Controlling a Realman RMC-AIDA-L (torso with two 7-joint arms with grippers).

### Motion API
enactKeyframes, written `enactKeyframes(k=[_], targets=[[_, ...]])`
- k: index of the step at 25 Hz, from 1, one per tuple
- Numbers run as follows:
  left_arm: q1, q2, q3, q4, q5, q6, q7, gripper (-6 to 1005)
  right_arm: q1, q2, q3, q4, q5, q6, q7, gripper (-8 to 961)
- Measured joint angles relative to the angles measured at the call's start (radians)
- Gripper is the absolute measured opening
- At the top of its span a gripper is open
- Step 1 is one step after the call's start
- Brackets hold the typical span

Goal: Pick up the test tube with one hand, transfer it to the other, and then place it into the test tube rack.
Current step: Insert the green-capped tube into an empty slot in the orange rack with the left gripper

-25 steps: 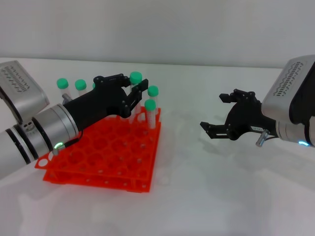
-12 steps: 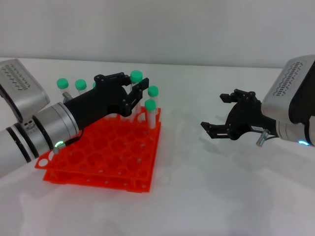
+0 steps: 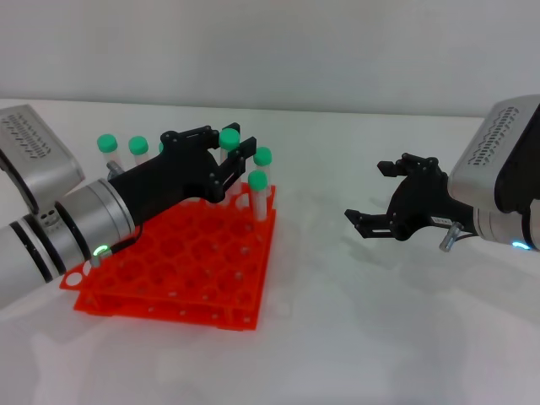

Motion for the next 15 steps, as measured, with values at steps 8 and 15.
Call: enactKeyframes(k=[8, 15], targets=[[0.007, -0.002, 0.000, 0.003, 0.000, -0.012, -0.001, 280, 0.000, 0.000, 0.000, 0.000, 0.001, 0.000, 0.000, 870], [0.010, -0.001, 0.015, 0.004, 0.000, -0.014, -0.022, 279, -0.004, 0.000, -0.001, -0.001, 0.001, 0.000, 0.002, 870]])
